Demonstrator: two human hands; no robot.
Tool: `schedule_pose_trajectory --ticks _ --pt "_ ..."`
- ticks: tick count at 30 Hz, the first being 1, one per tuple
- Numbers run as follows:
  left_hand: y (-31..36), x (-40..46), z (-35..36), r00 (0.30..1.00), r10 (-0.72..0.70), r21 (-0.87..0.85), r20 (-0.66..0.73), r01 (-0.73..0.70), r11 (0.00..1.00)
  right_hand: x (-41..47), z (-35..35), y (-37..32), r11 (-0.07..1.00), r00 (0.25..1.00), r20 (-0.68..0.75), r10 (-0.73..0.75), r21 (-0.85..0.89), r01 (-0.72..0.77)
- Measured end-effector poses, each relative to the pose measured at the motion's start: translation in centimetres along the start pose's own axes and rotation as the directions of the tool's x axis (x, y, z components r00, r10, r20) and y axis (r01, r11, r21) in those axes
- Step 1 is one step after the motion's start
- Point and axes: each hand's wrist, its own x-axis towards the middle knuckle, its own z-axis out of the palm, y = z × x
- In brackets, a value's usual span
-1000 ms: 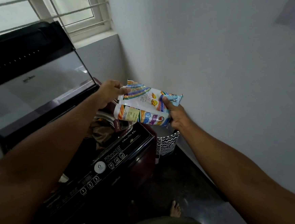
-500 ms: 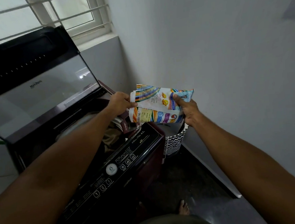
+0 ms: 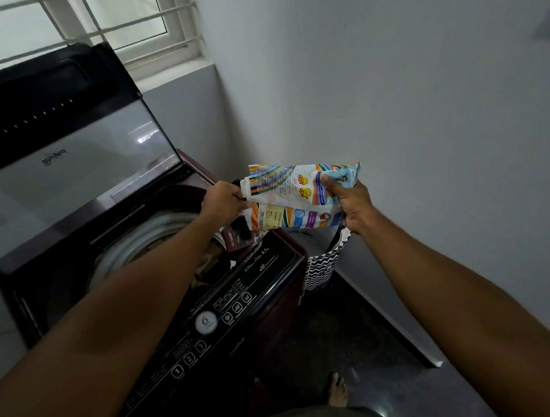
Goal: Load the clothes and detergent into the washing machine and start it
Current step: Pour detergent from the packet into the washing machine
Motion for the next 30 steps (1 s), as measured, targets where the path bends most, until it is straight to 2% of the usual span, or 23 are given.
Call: schedule_pose_trajectory --ticks 8,21,30 --pt "-0.3 0.2 -0.5 1.0 0.007 0.006 -0.009 -0.007 1.0 0.2 0.8 -0.2 1.0 1.0 0.001 0.002 -0.023 -0.002" --pt "-1.6 -0.5 -0.4 0.991 -0.053 -0.032 -0.124 0.05 0.998 0.1 2.6 -1.5 0.993 0.999 0.033 -0.043 -0.112 0.047" --pt "-1.9 -0.6 -0.3 0.99 -0.084 -0.07 -0.116 0.076 0.995 -0.6 3.3 -2.3 0.985 0.997 0.022 -0.075 -0.152 0.077"
